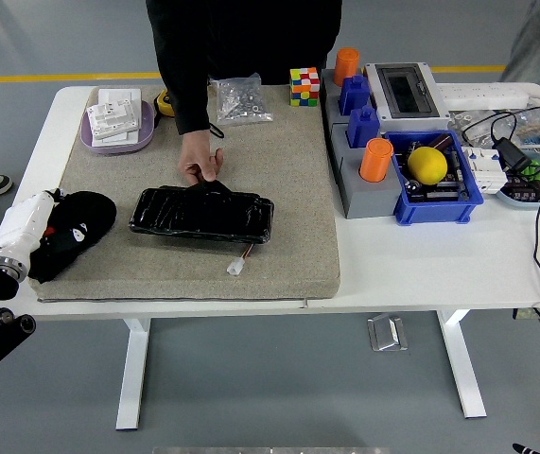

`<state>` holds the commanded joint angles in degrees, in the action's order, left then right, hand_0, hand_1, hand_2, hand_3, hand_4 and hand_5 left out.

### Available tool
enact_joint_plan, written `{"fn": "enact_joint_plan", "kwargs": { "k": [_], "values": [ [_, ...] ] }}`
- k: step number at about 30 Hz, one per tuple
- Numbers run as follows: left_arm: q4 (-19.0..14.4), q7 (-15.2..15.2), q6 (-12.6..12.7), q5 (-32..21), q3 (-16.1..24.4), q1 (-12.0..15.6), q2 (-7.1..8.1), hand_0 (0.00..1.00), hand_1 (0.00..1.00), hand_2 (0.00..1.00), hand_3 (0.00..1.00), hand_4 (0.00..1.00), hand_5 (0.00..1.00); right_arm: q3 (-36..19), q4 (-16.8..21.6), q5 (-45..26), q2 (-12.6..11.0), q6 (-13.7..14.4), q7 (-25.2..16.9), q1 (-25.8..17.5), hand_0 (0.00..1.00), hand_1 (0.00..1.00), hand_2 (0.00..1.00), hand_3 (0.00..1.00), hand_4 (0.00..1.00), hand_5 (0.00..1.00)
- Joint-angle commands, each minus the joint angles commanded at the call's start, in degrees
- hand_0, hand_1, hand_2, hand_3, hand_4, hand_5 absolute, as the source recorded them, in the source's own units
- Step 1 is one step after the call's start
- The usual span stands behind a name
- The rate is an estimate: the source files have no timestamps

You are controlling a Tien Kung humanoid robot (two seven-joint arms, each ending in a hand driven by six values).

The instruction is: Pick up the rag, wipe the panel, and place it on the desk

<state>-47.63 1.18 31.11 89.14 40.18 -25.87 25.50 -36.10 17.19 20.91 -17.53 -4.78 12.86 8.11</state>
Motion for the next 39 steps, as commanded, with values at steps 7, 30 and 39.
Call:
{"fn": "enact_joint_plan", "kwargs": {
  "k": [7, 30, 39],
  "values": [
    [-0.2, -0.1, -0.1, 0.4, 0.0, 0.0, 0.15, 0.265, 0.194, 0.537, 0.482, 0.343, 0.002, 0.0, 0.0, 0.0, 0.0, 0.0, 0.0, 0.0, 0.778, 0.664, 0.716, 0.642, 0.998, 0.554],
    [-5.3, 3.5, -1.1, 4.7, 2.8, -3.1, 0.72, 0.259, 0.187, 0.534, 0.482, 0.311, 0.002, 0.3, -0.2, -0.2, -0.1, -0.1, 0.0, 0.3, 0.78, 0.664, 0.716, 0.641, 0.998, 0.553],
    [-6.6, 5.3, -1.4, 6.0, 0.9, -5.2, -0.88, 0.256, 0.184, 0.534, 0.482, 0.306, 0.002, 0.8, -0.4, -0.4, -0.2, -0.2, 0.0, 0.2, 0.78, 0.664, 0.715, 0.64, 0.998, 0.553]
  ]
}}
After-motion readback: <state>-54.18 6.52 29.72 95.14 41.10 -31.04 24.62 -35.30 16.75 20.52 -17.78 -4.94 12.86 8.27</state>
